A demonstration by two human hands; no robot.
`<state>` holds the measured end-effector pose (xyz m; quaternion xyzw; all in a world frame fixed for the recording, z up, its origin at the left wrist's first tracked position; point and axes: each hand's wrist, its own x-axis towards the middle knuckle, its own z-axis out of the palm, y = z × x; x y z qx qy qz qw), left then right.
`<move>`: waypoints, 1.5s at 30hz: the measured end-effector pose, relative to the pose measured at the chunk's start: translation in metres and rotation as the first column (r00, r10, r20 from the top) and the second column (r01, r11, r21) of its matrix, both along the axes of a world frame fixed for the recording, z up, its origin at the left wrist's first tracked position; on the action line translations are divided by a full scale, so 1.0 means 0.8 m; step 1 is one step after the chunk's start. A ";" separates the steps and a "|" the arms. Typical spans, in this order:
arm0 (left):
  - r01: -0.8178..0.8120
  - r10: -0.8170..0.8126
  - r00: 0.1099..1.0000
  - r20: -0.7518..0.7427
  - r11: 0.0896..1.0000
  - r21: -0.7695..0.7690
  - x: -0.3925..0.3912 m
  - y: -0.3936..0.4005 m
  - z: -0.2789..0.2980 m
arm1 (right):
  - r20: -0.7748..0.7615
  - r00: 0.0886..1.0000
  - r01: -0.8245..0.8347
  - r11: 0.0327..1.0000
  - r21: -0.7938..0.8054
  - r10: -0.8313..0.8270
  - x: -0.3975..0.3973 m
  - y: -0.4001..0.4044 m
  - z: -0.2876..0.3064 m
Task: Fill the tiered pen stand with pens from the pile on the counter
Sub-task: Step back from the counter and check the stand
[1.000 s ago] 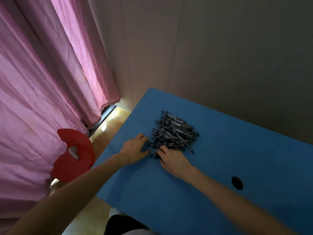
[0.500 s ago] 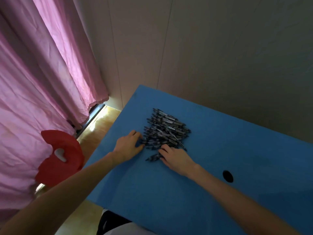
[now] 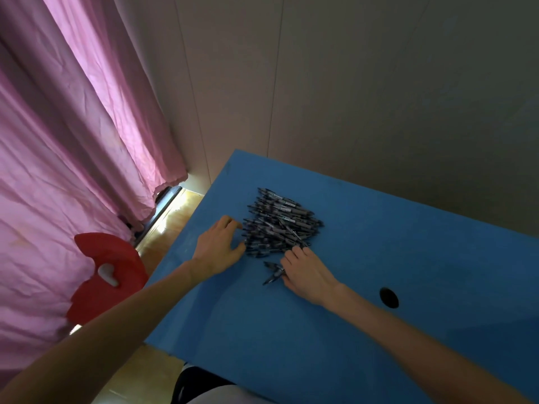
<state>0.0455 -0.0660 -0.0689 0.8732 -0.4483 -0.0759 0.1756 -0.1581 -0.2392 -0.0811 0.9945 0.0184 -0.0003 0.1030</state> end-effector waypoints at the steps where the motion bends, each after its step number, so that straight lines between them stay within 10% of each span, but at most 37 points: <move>1: 0.028 -0.027 0.999 0.023 0.999 -0.035 -0.001 -0.004 0.002 | 0.012 1.000 0.002 1.000 -0.021 -0.002 -0.003 -0.001 0.000; 21: 0.472 -0.513 0.786 0.345 0.859 0.200 -0.044 -0.110 0.006 | 0.012 0.968 0.248 0.960 0.126 -0.252 -0.064 -0.037 -0.001; 45: 0.576 -0.506 0.737 0.448 0.817 -0.026 -0.039 -0.125 -0.001 | -0.040 0.973 0.231 0.948 0.220 -0.228 -0.061 -0.053 0.003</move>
